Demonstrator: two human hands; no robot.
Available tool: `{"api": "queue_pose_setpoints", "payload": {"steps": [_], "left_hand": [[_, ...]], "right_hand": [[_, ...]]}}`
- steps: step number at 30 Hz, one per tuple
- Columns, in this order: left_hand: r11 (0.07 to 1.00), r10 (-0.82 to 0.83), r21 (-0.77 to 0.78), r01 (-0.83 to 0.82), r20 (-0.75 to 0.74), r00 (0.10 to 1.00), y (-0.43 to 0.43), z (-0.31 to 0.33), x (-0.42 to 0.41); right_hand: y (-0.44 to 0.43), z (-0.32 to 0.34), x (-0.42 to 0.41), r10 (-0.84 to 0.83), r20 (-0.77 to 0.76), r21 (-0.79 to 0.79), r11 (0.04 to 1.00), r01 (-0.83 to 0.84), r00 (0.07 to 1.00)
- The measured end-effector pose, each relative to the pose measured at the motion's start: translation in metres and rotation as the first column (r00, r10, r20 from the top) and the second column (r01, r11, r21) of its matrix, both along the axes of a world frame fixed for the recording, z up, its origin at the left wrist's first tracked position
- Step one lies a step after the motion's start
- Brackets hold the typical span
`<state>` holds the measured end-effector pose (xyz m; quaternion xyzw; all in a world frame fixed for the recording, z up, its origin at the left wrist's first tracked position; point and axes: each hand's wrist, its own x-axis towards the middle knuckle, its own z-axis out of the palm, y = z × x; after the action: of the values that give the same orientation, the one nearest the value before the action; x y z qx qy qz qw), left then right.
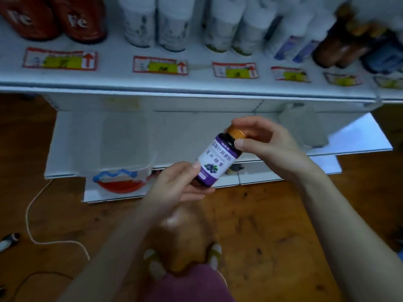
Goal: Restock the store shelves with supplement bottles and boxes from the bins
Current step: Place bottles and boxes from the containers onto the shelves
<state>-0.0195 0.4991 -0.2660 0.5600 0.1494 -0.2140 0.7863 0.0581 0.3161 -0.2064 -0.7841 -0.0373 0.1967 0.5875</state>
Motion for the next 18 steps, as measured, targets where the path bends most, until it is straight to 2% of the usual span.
{"api": "queue_pose_setpoints", "payload": {"steps": [3, 7, 9, 14, 18], "left_hand": [[0.998, 0.038, -0.042, -0.037, 0.010, 0.999, -0.052, 0.017, 0.004], [0.985, 0.023, 0.167, -0.046, 0.133, 0.991, -0.129, 0.034, 0.012], [0.979, 0.018, 0.194, -0.054, 0.185, 0.983, -0.169, 0.045, 0.017], [0.997, -0.079, 0.009, 0.078, 0.182, 0.980, -0.269, 0.073, 0.035], [0.987, -0.154, -0.001, 0.158, 0.225, 0.962, -0.349, 0.092, 0.046]], "right_hand": [[-0.045, 0.016, -0.002, -0.096, -0.010, 0.118, 0.988, 0.097, 0.995], [-0.105, 0.037, -0.003, -0.211, 0.066, 0.097, 0.974, 0.205, 0.975], [-0.141, 0.047, -0.001, -0.260, 0.091, 0.088, 0.964, 0.252, 0.961], [-0.246, 0.079, 0.001, -0.368, 0.121, 0.114, 0.928, 0.356, 0.922], [-0.327, 0.105, -0.004, -0.462, 0.207, 0.069, 0.886, 0.458, 0.862]]}}
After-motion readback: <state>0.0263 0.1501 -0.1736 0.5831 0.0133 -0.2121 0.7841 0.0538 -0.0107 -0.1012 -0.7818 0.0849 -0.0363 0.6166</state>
